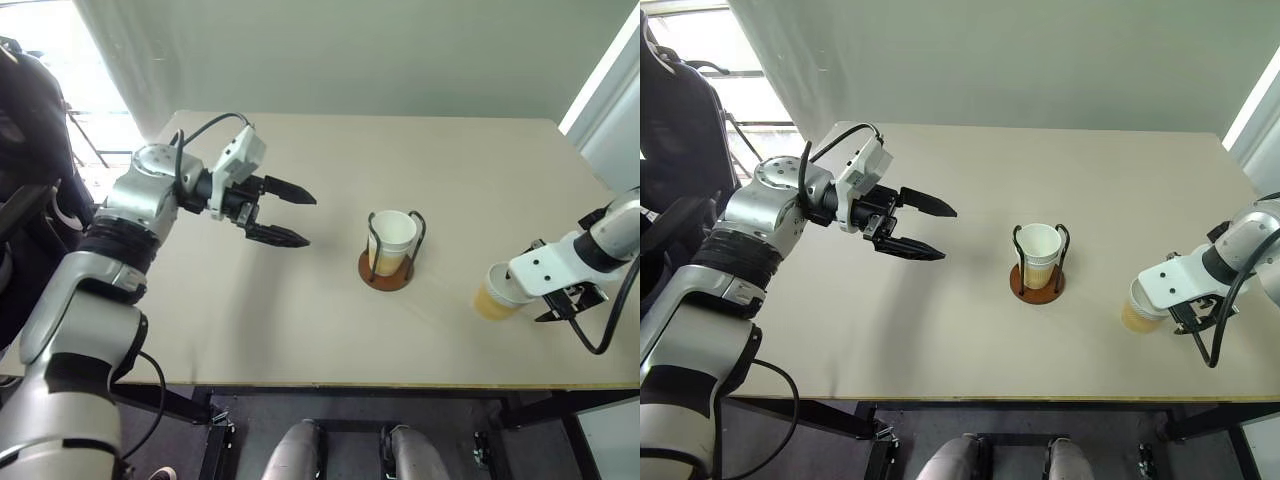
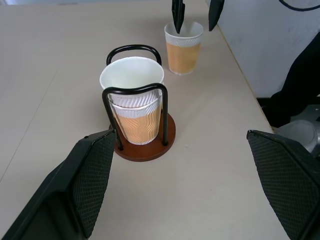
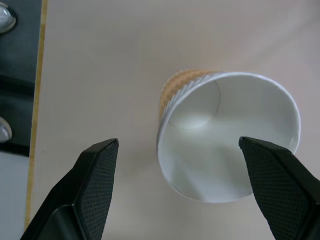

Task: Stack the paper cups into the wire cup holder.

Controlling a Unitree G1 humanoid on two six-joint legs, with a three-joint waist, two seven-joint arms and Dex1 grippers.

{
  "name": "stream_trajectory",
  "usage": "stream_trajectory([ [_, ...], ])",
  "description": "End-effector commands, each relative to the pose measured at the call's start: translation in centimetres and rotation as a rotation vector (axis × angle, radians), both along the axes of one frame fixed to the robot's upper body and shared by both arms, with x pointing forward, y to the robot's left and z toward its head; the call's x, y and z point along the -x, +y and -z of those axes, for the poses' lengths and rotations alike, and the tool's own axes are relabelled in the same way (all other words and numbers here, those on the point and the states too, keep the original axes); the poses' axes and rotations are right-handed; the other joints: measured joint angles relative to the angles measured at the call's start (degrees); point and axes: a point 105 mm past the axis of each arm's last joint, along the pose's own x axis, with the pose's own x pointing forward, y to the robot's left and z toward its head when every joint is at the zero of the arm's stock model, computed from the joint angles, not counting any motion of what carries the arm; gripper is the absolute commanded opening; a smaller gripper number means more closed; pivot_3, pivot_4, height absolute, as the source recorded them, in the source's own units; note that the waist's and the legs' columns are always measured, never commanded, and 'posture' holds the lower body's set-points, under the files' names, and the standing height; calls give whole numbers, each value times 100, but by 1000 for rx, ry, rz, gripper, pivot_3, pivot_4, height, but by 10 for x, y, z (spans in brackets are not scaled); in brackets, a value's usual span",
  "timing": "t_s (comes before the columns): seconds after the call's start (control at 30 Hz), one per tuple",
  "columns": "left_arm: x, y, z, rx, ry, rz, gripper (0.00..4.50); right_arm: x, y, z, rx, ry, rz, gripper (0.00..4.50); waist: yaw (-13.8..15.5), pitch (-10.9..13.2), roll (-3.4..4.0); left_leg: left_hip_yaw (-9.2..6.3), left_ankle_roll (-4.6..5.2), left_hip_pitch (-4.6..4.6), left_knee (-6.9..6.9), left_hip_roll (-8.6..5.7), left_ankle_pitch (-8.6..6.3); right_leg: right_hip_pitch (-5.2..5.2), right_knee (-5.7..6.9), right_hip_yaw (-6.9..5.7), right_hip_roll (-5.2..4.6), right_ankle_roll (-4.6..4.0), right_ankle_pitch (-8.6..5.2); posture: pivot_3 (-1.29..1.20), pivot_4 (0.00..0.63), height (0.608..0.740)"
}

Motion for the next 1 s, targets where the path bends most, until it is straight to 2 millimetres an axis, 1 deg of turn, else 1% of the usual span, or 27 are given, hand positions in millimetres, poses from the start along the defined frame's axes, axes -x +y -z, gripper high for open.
stream_trajectory([
  [0.03,10,-1,-20,34,-26,51,4500,-1,1,-1,16,-20,-27,3787,-2,0,0,0,0,1,0,0,0,1,0,0,0,-3,2,0,150,740],
  [0.1,11,-1,-21,35,-25,53,4500,-2,4,-1,13,-19,-42,3389,-12,0,0,0,0,3,0,0,-1,2,0,0,0,-4,3,0,150,740],
  [0.13,11,-1,-21,32,-27,54,4500,-3,7,-1,10,-24,-51,3093,-14,0,0,1,0,4,-1,0,-1,2,1,0,0,-5,3,0,150,740],
  [0.4,9,-2,-18,18,-40,55,4500,-9,17,-12,38,-65,-115,167,-20,0,0,0,-2,9,-3,1,1,5,0,0,0,-9,4,0,150,740],
  [0.43,8,-2,-17,16,-43,53,4500,-9,19,-14,44,-72,-127,10,-19,0,0,0,-3,9,-3,1,1,5,0,0,0,-9,5,0,150,740],
  [0.53,6,-3,-16,14,-47,51,4500,-10,23,-20,49,-83,-152,10,-19,0,0,-1,-3,9,-4,1,0,5,-1,0,0,-10,5,0,150,740],
  [0.73,2,-4,-12,5,-54,43,4500,-13,39,-34,46,-117,-200,10,-27,0,0,-1,-4,8,-6,1,0,4,-1,0,0,-11,4,0,150,740],
  [0.83,-1,-1,-8,-6,-53,31,4500,-19,48,-49,40,-163,-220,10,-33,0,0,-1,-4,8,-7,1,-1,3,-2,0,0,-11,4,0,150,740],
  [0.93,-3,3,0,-29,-52,19,4500,-26,65,-69,28,-220,-256,10,-46,0,1,-1,-4,9,-8,1,-1,2,-1,0,1,-13,4,0,150,740],
  [1.0,-3,4,3,-24,-56,22,4500,-28,75,-77,19,-238,-277,10,-55,0,0,-1,-5,10,-11,2,-1,0,0,0,1,-16,4,0,150,740],
])
